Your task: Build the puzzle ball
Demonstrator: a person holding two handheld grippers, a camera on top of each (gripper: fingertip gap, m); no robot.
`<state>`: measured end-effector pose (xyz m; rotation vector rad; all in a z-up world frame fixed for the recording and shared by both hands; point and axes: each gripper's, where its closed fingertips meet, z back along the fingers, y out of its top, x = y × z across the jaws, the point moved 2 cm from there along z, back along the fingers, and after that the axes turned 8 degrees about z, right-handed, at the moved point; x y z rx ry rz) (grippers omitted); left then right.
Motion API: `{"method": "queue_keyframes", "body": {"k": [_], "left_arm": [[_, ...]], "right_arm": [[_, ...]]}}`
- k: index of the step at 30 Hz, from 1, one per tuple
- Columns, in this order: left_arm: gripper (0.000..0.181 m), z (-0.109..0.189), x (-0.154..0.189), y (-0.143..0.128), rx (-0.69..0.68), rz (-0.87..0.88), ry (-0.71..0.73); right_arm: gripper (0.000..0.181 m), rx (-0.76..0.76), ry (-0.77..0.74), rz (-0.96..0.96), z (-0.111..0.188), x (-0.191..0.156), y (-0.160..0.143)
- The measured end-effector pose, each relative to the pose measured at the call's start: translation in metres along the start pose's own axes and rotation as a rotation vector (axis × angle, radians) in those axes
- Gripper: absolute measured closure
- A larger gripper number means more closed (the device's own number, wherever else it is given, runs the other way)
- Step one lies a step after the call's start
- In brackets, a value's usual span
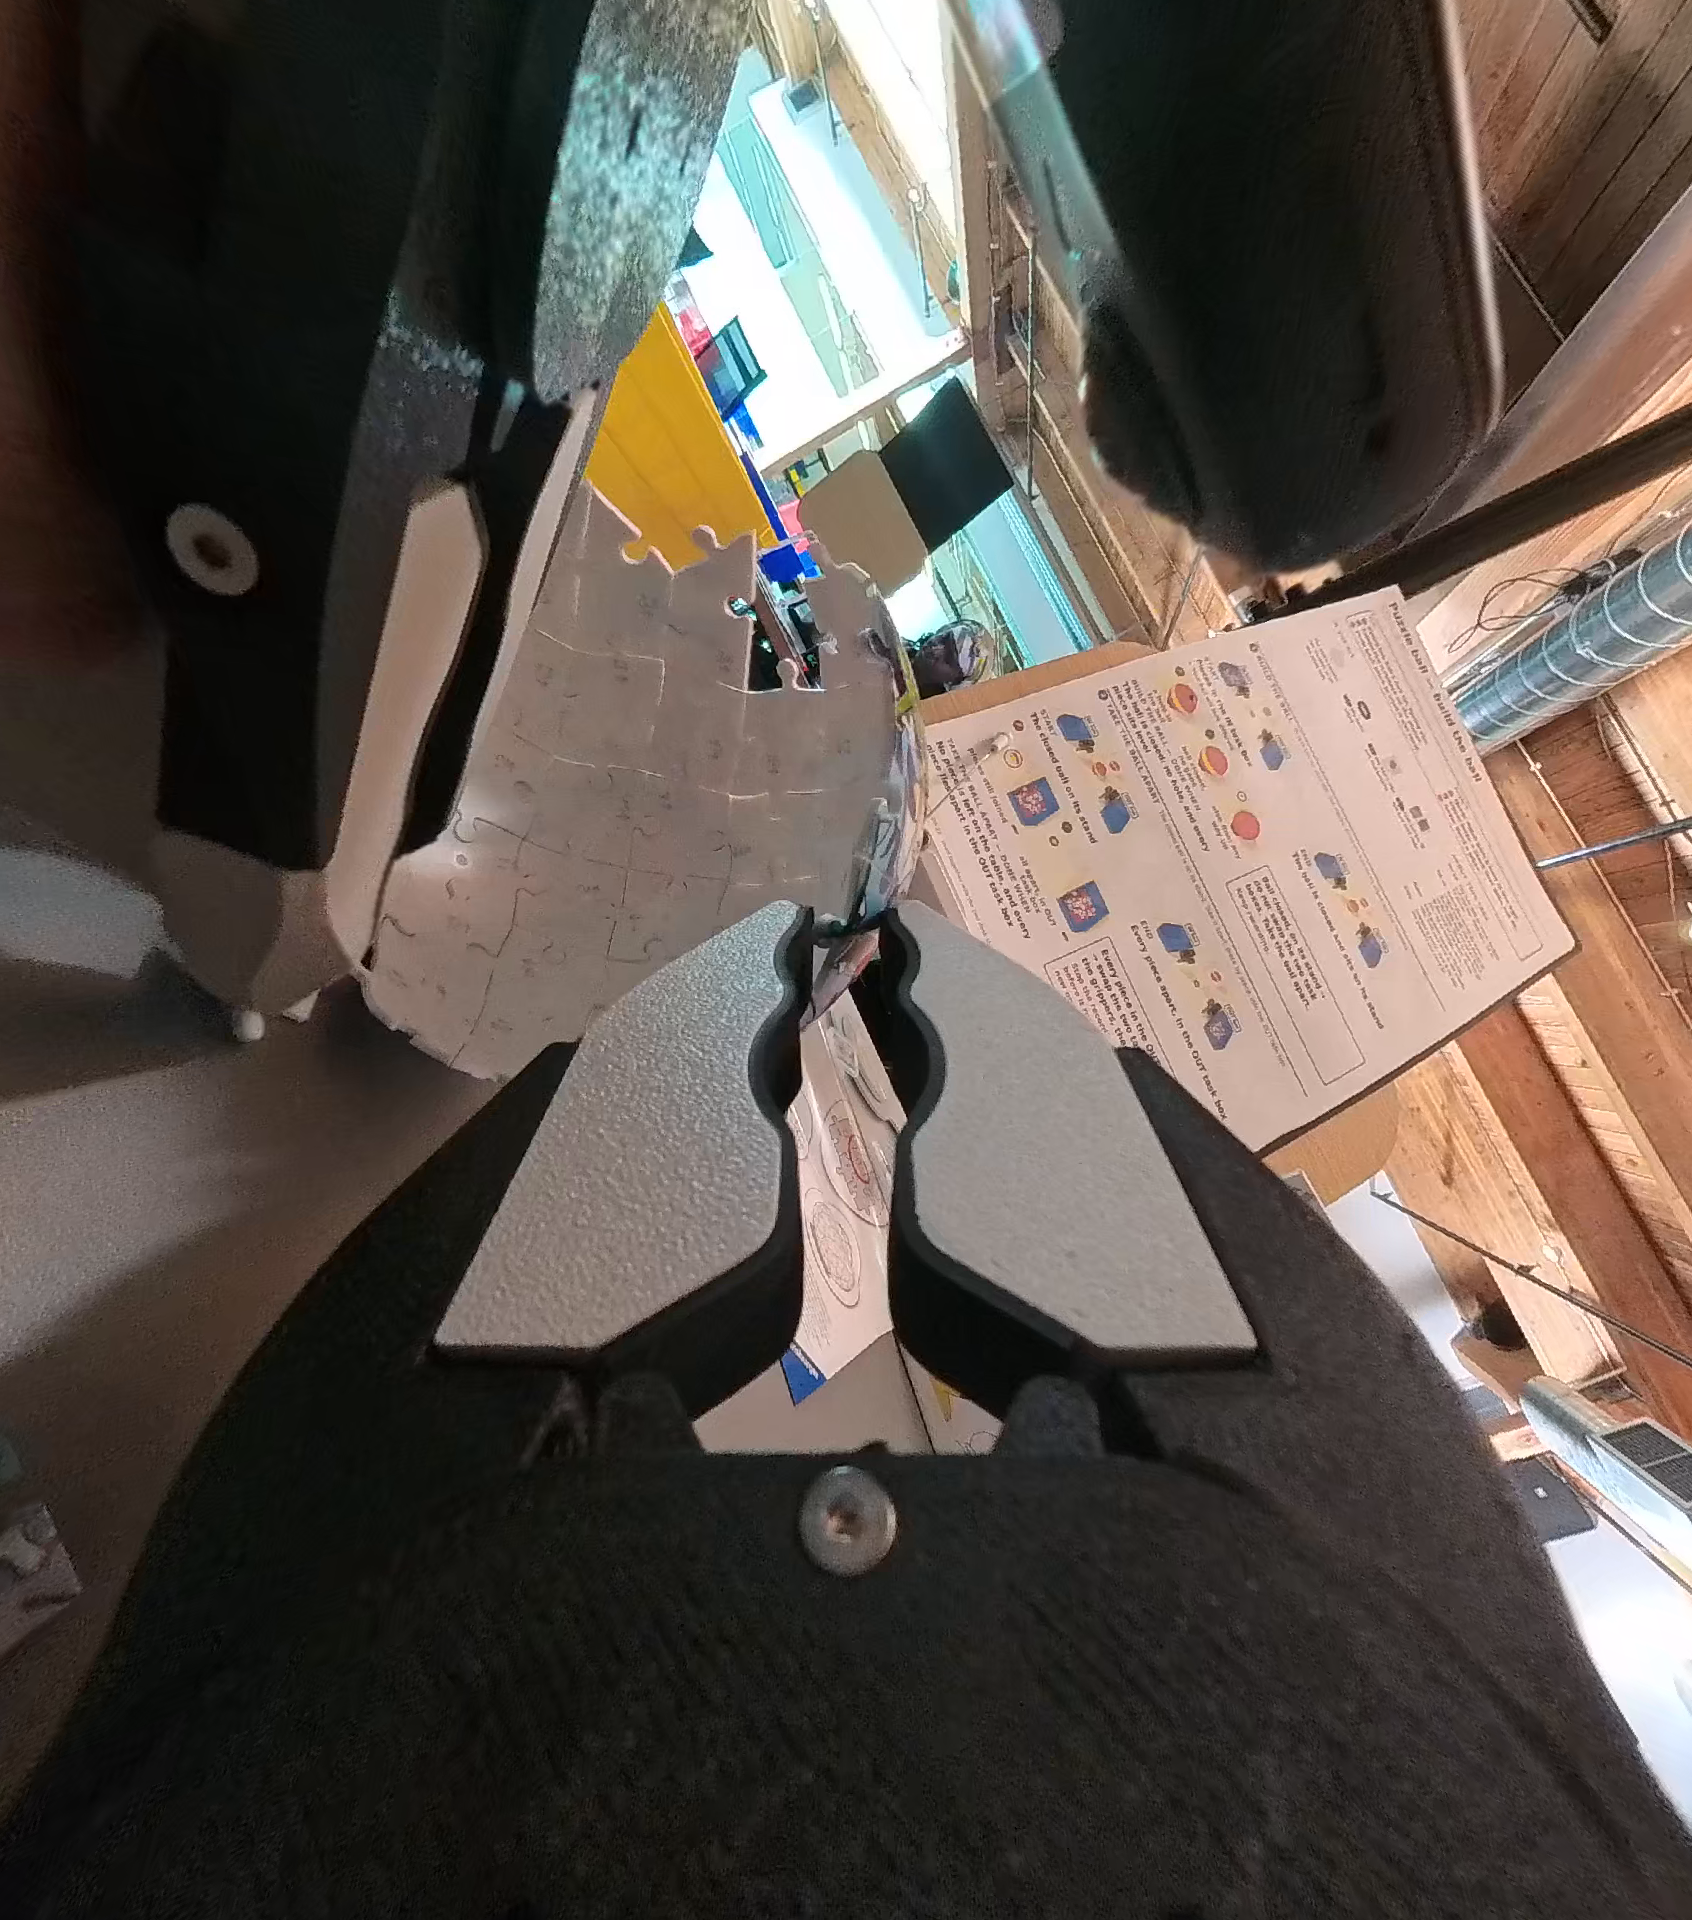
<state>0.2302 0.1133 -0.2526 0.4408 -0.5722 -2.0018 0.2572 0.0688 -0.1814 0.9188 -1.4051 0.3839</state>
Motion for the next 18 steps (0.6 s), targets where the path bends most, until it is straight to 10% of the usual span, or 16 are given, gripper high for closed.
{"method": "queue_keyframes", "body": {"k": [18], "left_arm": [[0.138,-0.0031,0.0029,-0.0034,-0.004,0.010,0.022]], "right_arm": [[0.169,0.000,-0.001,0.009,0.0003,-0.0005,0.0006]]}}
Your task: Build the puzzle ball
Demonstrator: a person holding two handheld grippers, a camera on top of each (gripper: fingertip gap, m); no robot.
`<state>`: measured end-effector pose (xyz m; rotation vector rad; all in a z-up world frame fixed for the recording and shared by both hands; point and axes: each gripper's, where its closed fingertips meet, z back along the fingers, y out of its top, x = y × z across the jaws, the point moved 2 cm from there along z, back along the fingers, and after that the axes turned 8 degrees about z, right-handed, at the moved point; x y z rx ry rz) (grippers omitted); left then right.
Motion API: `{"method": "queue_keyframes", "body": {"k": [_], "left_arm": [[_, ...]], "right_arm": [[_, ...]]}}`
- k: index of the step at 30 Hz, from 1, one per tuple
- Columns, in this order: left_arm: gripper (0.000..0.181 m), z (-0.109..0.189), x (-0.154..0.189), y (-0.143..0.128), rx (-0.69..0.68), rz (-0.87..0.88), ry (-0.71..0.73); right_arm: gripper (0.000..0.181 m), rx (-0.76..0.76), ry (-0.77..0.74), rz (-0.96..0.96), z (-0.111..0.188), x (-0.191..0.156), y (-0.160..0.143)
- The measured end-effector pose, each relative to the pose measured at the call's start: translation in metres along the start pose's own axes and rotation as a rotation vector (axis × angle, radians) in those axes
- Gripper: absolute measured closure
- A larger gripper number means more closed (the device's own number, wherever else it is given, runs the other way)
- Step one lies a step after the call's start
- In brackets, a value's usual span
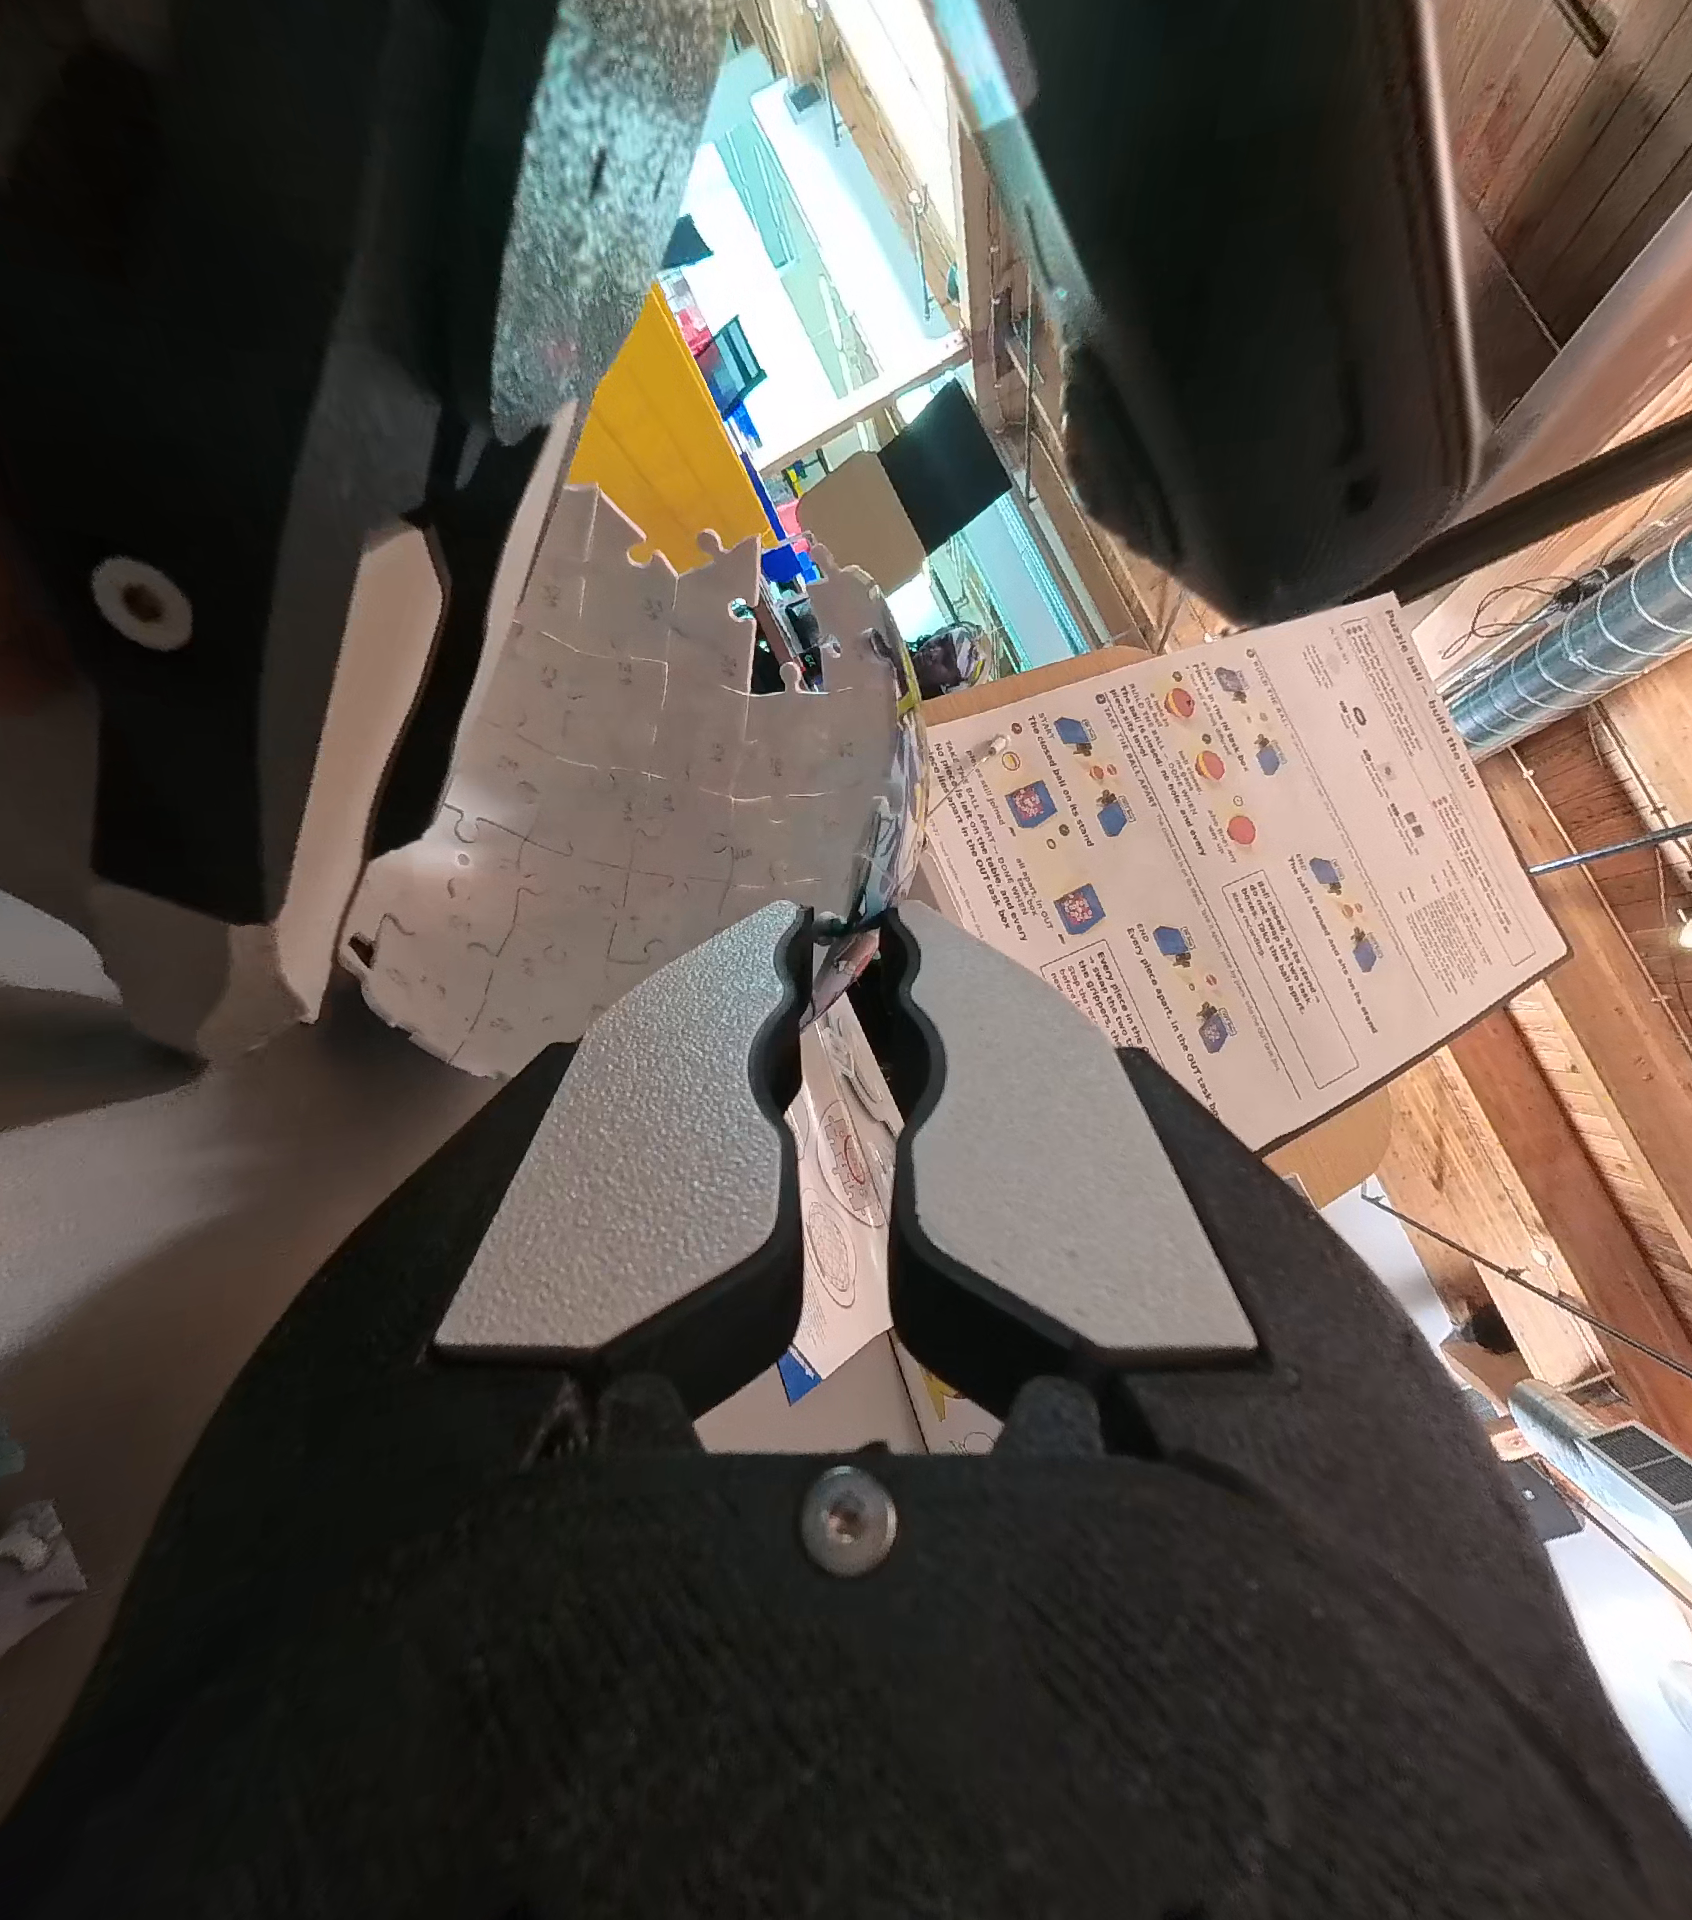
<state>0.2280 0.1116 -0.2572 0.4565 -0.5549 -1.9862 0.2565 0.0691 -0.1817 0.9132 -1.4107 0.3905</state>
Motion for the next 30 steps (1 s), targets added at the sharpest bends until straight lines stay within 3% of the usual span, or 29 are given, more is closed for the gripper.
{"method": "queue_keyframes", "body": {"k": [11,19,24,30], "left_arm": [[0.147,-0.003,0.003,0.002,-0.024,0.028,-0.086],[0.159,0.004,-0.001,0.002,0.026,-0.068,-0.009],[0.153,0.022,-0.005,0.006,0.085,-0.047,-0.002],[0.148,0.066,-0.056,0.027,0.356,-0.012,0.219]], "right_arm": [[0.169,0.010,0.003,-0.002,0.000,0.000,0.001],[0.169,0.005,0.000,0.029,0.001,-0.001,0.001],[0.169,-0.010,0.004,0.030,0.002,-0.001,-0.001],[0.168,-0.014,0.001,0.044,0.004,-0.003,0.002]]}}
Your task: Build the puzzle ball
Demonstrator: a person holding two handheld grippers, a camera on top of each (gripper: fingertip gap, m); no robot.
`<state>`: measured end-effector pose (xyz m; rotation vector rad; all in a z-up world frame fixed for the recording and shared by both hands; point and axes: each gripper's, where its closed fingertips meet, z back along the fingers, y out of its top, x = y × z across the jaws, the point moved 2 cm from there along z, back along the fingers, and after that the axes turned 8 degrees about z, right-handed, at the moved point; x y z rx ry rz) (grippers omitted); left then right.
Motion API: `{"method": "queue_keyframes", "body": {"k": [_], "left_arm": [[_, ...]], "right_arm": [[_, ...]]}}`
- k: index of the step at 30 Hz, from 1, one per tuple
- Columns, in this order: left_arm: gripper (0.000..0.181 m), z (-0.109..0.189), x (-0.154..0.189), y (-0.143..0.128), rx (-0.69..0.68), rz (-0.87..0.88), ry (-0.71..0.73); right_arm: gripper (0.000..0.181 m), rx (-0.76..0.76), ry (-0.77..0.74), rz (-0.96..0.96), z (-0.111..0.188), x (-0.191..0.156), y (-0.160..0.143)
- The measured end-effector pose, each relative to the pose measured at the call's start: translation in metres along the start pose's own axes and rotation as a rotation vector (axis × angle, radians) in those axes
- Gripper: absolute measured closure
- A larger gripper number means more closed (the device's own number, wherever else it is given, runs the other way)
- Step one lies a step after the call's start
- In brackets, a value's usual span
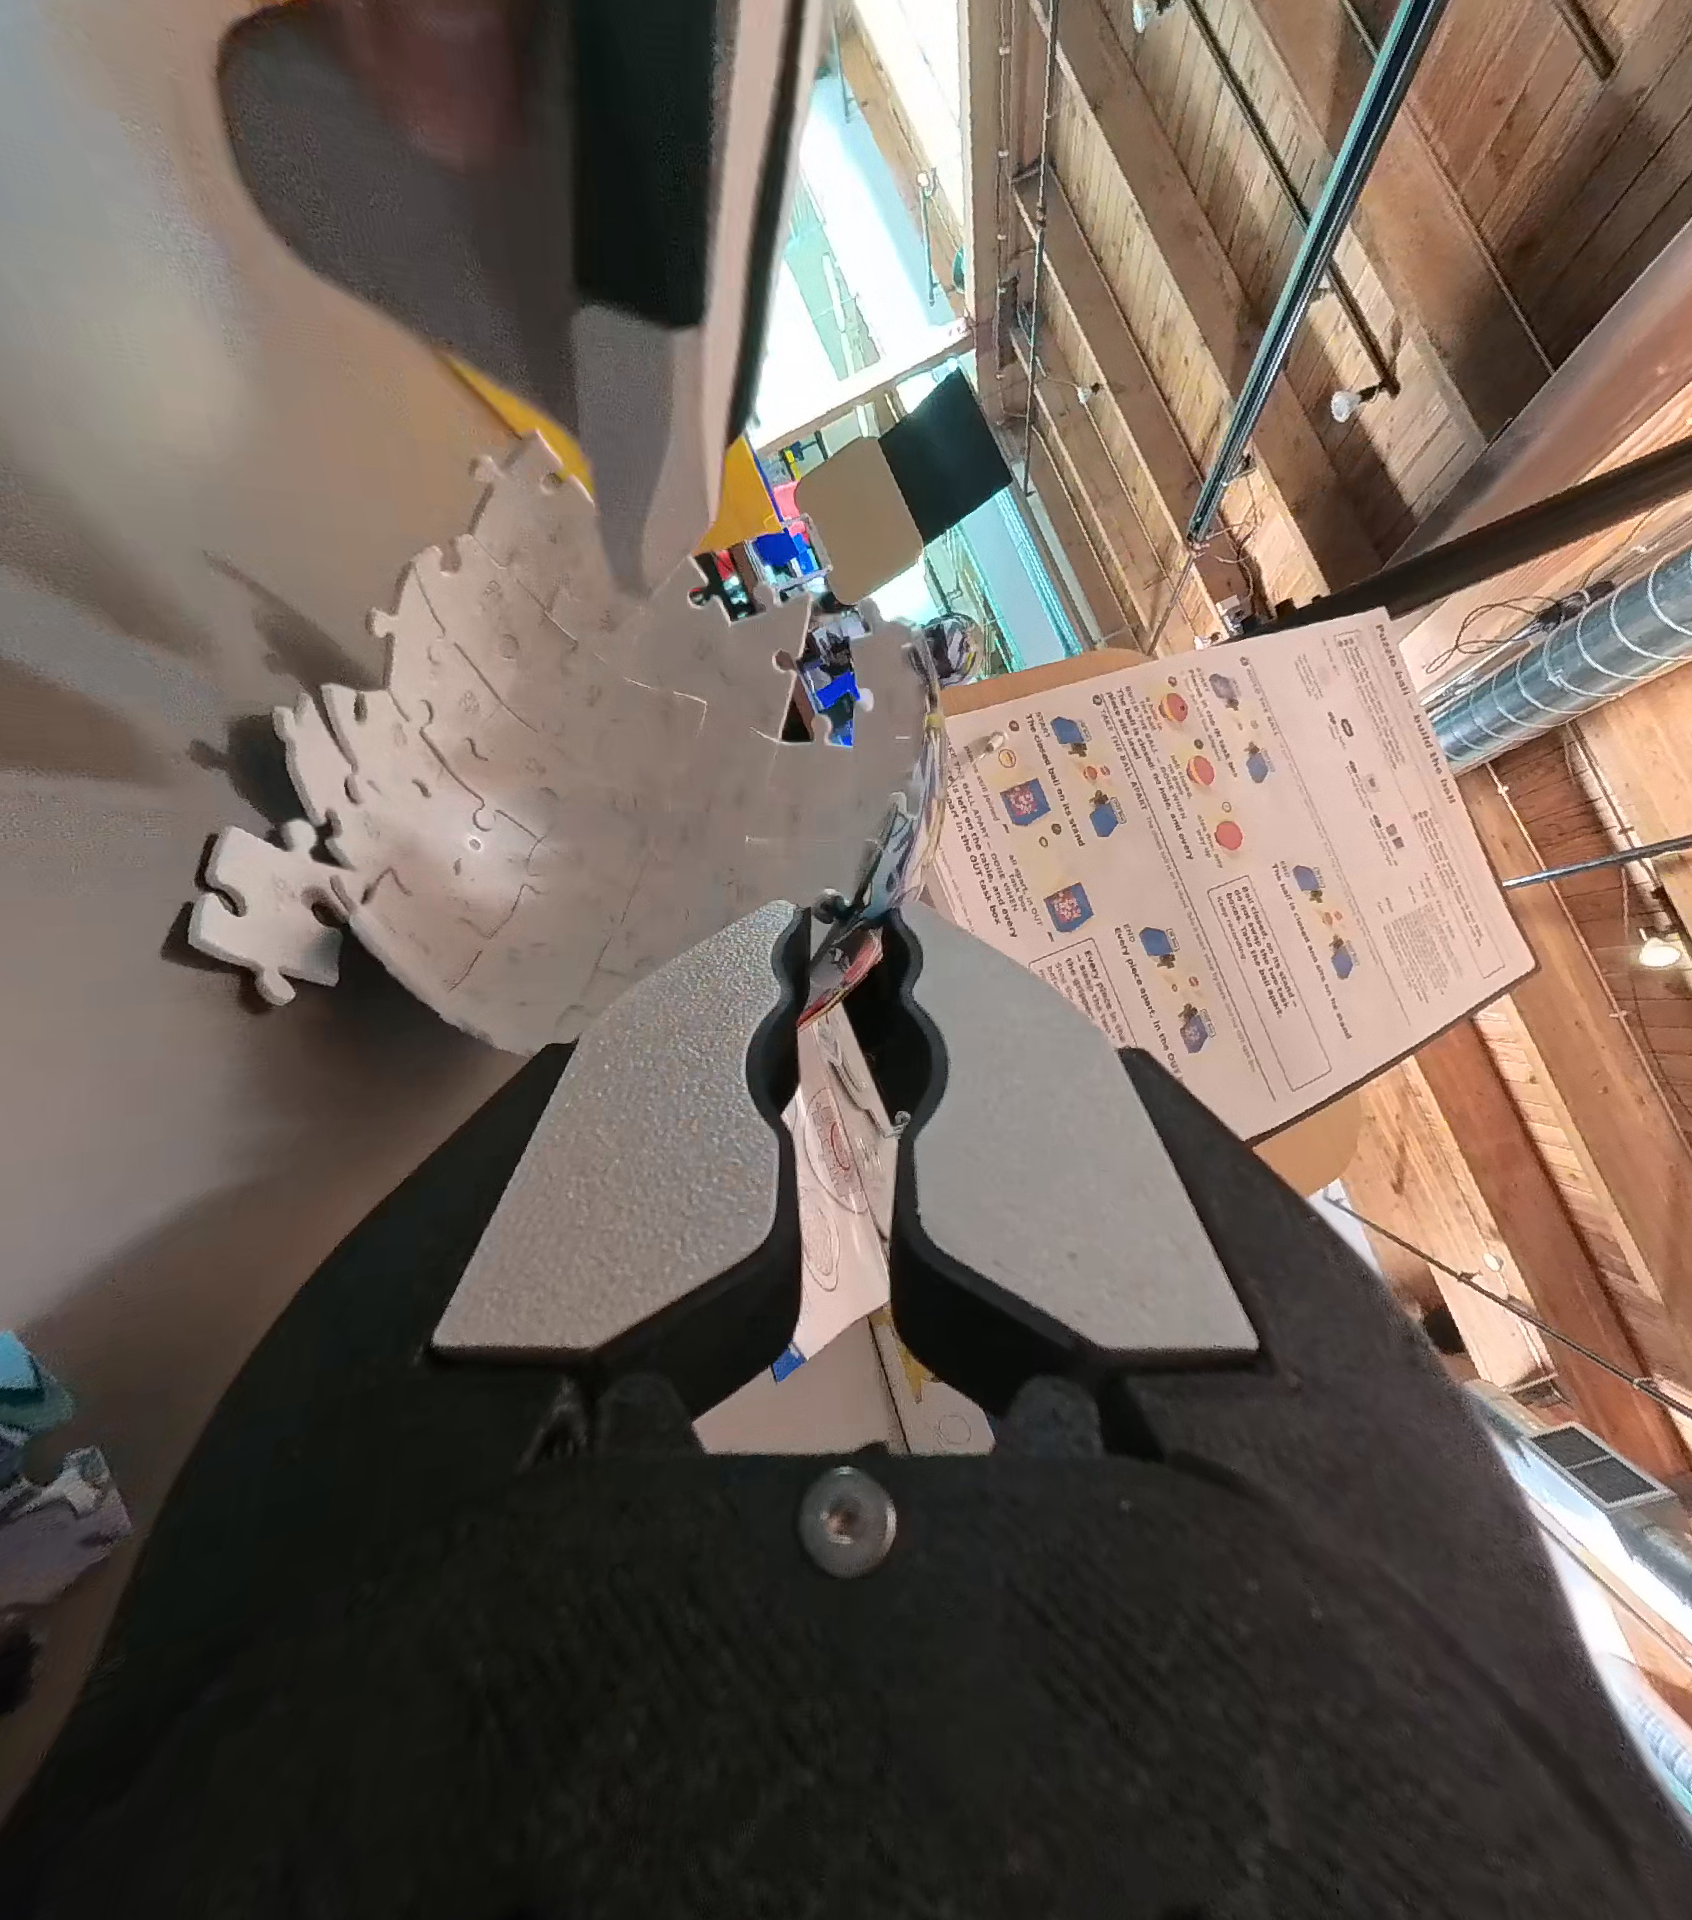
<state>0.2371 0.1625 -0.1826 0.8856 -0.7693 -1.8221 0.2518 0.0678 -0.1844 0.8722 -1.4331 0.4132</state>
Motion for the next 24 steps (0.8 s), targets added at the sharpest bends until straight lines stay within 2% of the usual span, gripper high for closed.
{"method": "queue_keyframes", "body": {"k": [4,6,10,13,17,21,24], "left_arm": [[0.133,-0.016,-0.036,0.010,-0.009,-0.085,0.056],[0.125,-0.030,-0.045,0.012,-0.037,-0.117,0.035],[0.133,-0.058,-0.037,0.012,-0.090,-0.218,-0.079],[0.159,-0.072,-0.031,0.013,-0.089,-0.272,-0.091],[0.175,-0.072,-0.030,0.020,-0.032,-0.271,-0.019],[0.176,-0.061,-0.023,0.027,0.039,-0.299,0.078],[0.178,-0.051,-0.019,0.032,0.103,-0.343,0.191]], "right_arm": [[0.168,0.000,-0.003,-0.006,-0.001,0.001,0.000],[0.168,-0.004,-0.006,0.001,-0.001,0.001,-0.001],[0.168,-0.007,-0.010,0.005,-0.001,0.001,-0.001],[0.168,-0.014,-0.009,-0.005,-0.002,0.001,-0.003],[0.163,-0.015,0.019,-0.076,0.000,0.000,-0.005],[0.136,-0.021,0.064,-0.263,0.004,0.001,-0.006],[0.129,-0.020,0.020,-0.381,0.011,0.016,-0.006]]}}
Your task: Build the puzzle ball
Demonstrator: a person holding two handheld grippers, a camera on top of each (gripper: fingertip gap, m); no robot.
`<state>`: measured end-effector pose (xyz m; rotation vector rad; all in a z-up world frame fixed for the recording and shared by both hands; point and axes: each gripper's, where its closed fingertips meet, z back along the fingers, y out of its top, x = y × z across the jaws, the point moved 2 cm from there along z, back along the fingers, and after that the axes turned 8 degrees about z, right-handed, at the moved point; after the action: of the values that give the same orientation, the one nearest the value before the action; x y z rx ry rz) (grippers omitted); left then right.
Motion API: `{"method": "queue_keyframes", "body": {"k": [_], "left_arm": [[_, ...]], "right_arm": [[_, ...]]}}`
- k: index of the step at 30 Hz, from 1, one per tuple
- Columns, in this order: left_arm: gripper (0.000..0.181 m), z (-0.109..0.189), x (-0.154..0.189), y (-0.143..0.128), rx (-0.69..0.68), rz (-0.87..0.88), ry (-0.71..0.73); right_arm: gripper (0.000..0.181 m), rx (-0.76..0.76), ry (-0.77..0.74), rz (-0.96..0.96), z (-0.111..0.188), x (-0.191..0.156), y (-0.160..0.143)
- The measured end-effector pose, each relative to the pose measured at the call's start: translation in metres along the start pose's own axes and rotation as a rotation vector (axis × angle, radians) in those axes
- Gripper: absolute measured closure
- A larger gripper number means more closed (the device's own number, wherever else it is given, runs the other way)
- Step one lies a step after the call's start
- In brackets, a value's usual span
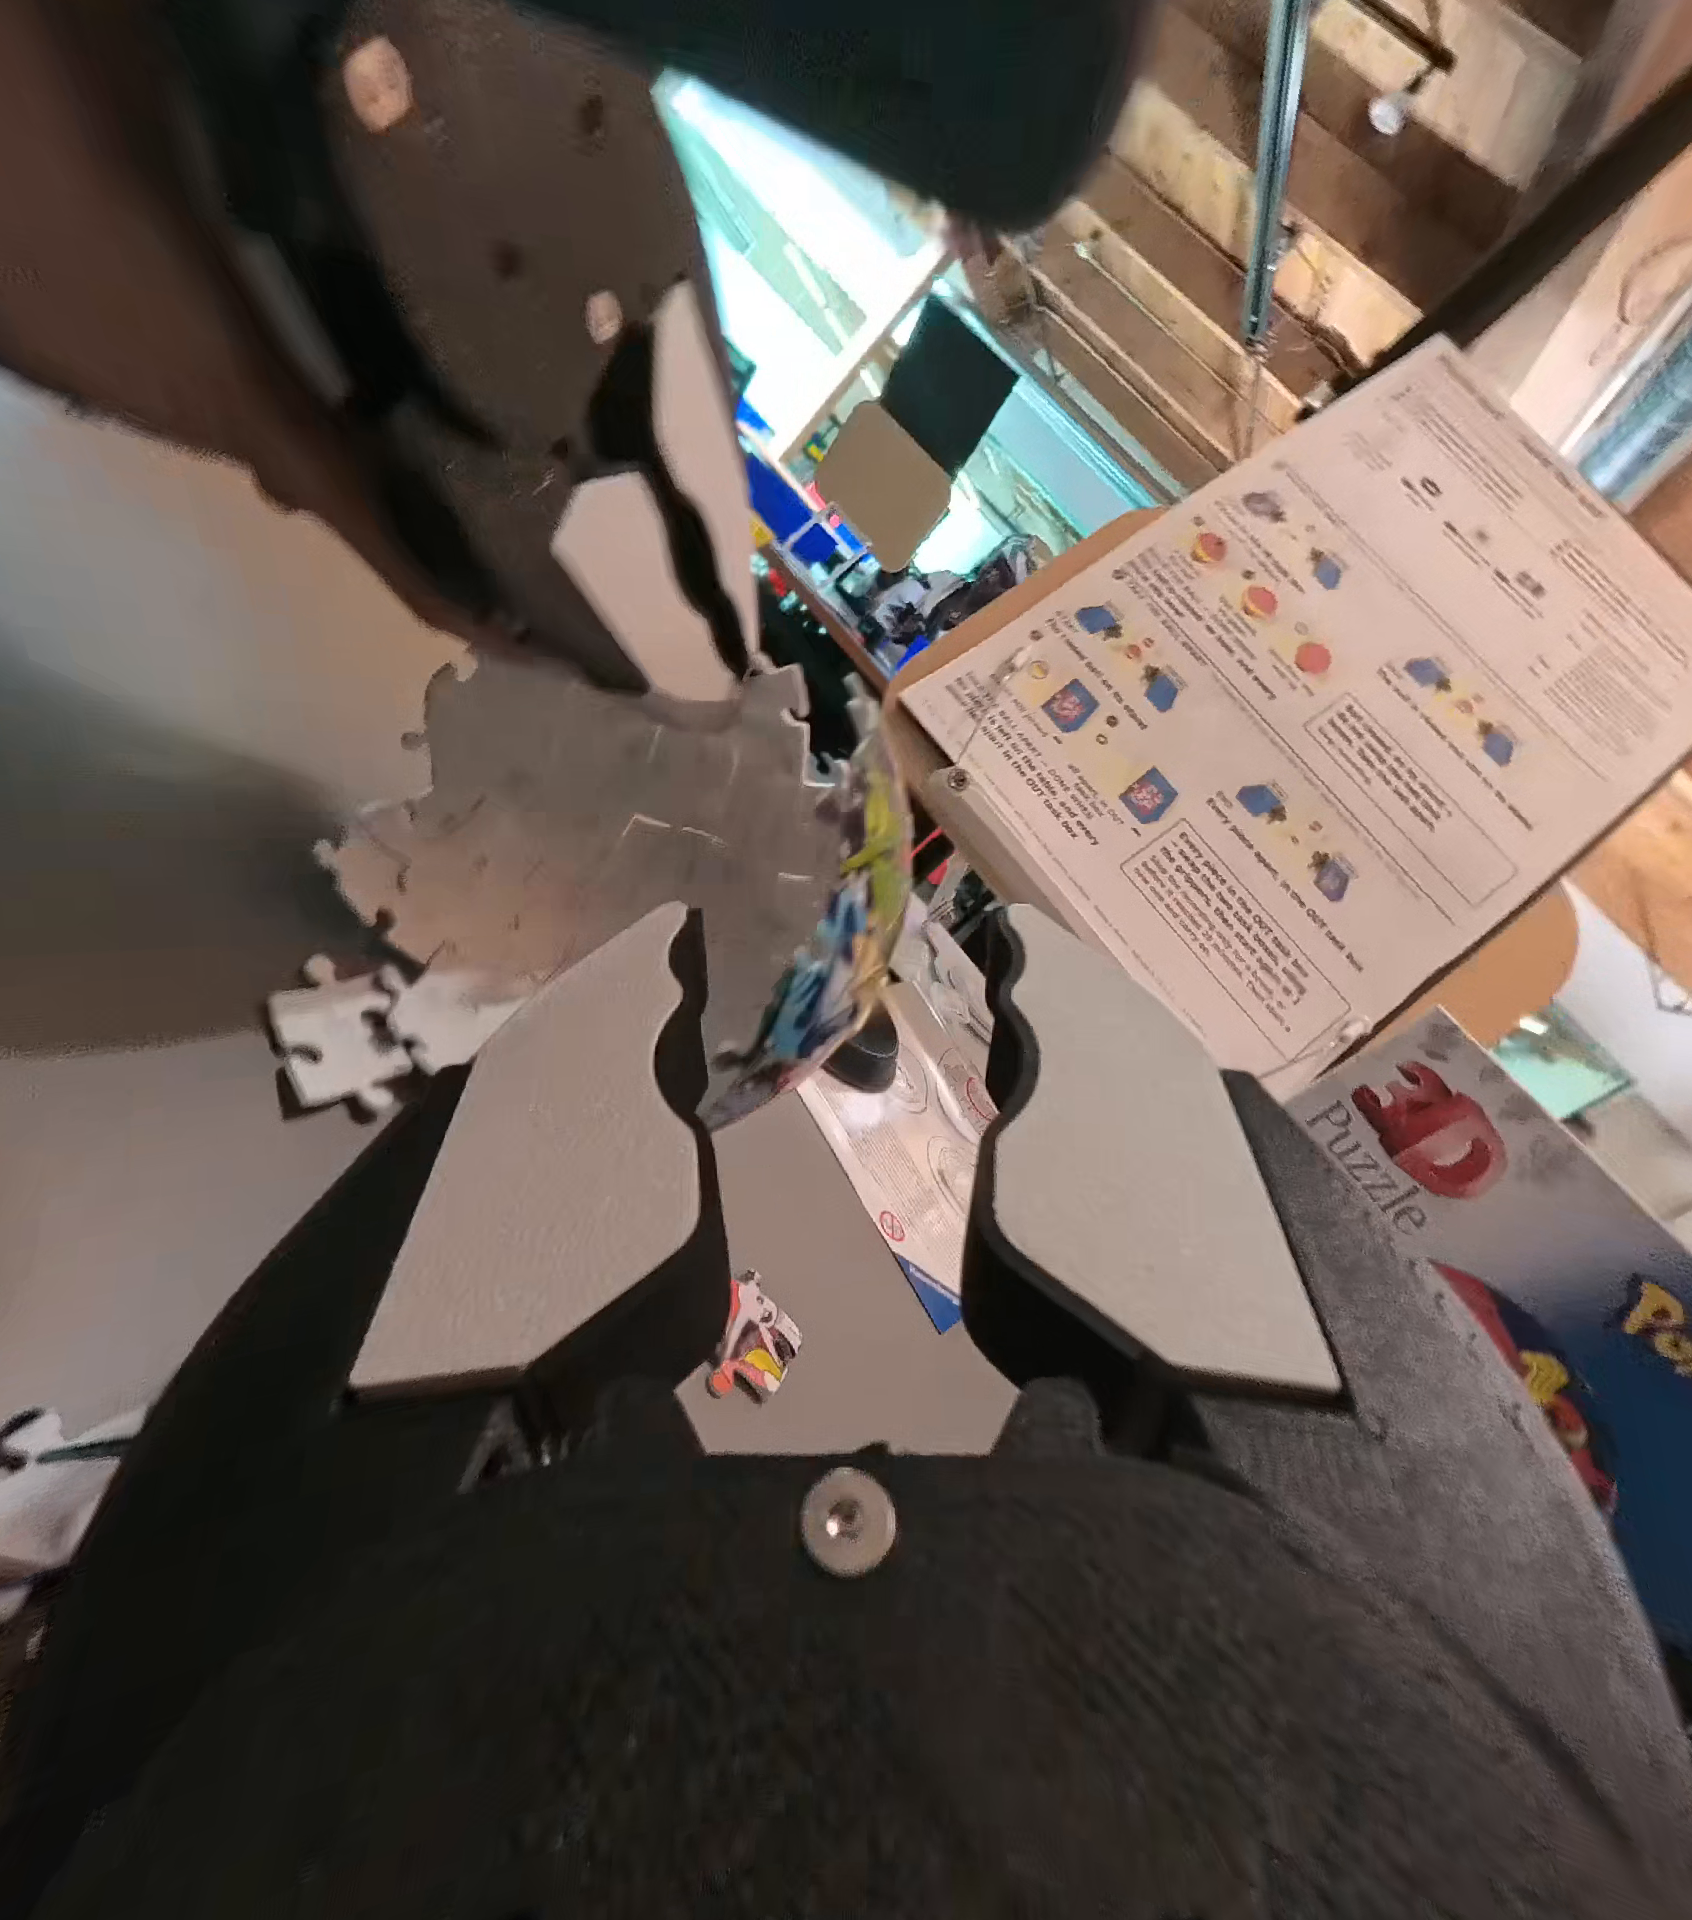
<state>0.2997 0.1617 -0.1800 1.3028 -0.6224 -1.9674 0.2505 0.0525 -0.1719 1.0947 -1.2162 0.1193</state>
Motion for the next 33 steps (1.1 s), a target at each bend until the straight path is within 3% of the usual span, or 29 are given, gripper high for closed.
{"method": "queue_keyframes", "body": {"k": [6,13,18,23,33], "left_arm": [[0.178,0.016,0.006,0.006,0.058,-0.057,0.191],[0.178,0.017,0.008,0.008,0.088,0.007,0.177],[0.179,0.017,0.006,0.007,0.102,0.009,0.171],[0.179,0.015,0.007,0.007,0.113,0.043,0.161],[0.179,0.013,0.004,0.002,0.120,0.108,0.163]], "right_arm": [[0.138,-0.006,-0.007,-0.016,-0.006,0.009,0.011],[0.176,-0.059,-0.080,0.148,-0.020,0.010,0.007],[0.161,-0.084,-0.094,0.092,-0.026,0.017,-0.006],[0.175,-0.084,-0.076,0.112,-0.031,0.015,-0.011],[0.173,-0.066,-0.077,0.130,-0.046,0.017,-0.017]]}}
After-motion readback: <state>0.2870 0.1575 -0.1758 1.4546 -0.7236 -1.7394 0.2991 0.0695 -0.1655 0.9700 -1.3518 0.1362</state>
